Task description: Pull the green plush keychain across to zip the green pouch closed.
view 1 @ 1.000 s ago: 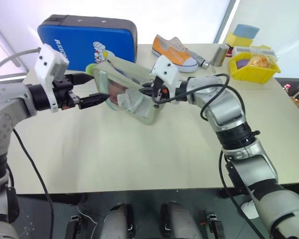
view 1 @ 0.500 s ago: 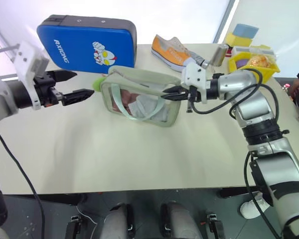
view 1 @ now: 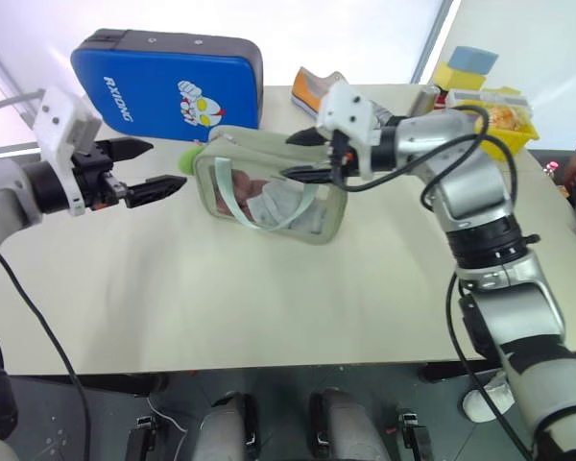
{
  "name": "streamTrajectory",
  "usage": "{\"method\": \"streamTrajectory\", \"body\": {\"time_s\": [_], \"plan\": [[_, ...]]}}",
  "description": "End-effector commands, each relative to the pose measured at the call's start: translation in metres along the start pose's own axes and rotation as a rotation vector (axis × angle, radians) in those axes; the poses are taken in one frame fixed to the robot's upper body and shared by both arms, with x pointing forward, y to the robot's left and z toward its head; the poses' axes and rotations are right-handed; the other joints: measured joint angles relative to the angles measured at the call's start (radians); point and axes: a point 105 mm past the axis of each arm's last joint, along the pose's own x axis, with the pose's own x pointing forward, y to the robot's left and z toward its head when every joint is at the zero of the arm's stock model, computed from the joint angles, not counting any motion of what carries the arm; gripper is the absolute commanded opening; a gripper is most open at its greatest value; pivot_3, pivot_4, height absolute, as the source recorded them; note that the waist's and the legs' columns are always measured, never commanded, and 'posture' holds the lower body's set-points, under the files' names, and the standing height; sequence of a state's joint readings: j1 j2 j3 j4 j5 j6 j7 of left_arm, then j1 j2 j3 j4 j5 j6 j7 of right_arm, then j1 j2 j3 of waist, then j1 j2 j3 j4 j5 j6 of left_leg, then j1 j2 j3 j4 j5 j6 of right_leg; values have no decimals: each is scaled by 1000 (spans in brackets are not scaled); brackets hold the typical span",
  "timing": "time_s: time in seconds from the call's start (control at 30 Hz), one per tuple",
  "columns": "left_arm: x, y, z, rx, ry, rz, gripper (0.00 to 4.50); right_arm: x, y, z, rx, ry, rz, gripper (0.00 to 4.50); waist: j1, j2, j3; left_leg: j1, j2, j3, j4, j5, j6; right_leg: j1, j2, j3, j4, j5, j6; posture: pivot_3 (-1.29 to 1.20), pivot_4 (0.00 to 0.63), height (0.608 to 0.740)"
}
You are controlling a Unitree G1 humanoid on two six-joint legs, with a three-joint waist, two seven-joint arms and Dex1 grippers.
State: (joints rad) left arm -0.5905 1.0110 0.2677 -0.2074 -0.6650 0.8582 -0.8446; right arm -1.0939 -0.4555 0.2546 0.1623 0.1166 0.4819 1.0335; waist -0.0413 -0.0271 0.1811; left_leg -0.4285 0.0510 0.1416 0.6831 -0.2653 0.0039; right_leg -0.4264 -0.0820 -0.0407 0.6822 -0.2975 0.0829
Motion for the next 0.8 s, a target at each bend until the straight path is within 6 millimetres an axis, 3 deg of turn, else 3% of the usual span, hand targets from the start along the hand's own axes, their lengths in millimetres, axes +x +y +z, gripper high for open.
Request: {"method": "streamTrajectory", "body": {"time_s": [0.03,0.23,0.37,0.47,0.6,0.8], "plan": [[-3,1,15,45,-39,10,4500,12,-1,4,-20,24,-47,2617,2,0,0,0,0,0,0,0,0,0,0,0,0,0,0,0,150,740],[-4,-1,14,51,-32,12,4500,23,-8,-24,-95,128,-103,2617,1,0,0,0,-1,0,0,0,0,0,0,0,0,0,0,0,150,740],[-8,3,14,50,-29,30,4500,21,-14,-22,-88,118,-122,2617,-1,0,0,0,0,0,0,0,0,0,0,0,0,0,0,0,150,740],[-9,1,12,49,-29,31,4500,19,-22,-2,-35,35,-153,2617,-2,0,0,0,0,0,0,0,0,0,0,0,0,0,0,0,150,740],[-9,1,12,47,-30,35,4500,15,-27,9,-16,-1,-172,2617,-1,0,0,0,0,0,0,0,0,0,0,0,0,0,0,0,150,740],[-7,1,13,47,-39,38,4500,21,-12,-7,-37,62,-129,2617,-2,0,0,0,0,0,0,0,0,0,0,0,0,0,0,0,150,740]]}}
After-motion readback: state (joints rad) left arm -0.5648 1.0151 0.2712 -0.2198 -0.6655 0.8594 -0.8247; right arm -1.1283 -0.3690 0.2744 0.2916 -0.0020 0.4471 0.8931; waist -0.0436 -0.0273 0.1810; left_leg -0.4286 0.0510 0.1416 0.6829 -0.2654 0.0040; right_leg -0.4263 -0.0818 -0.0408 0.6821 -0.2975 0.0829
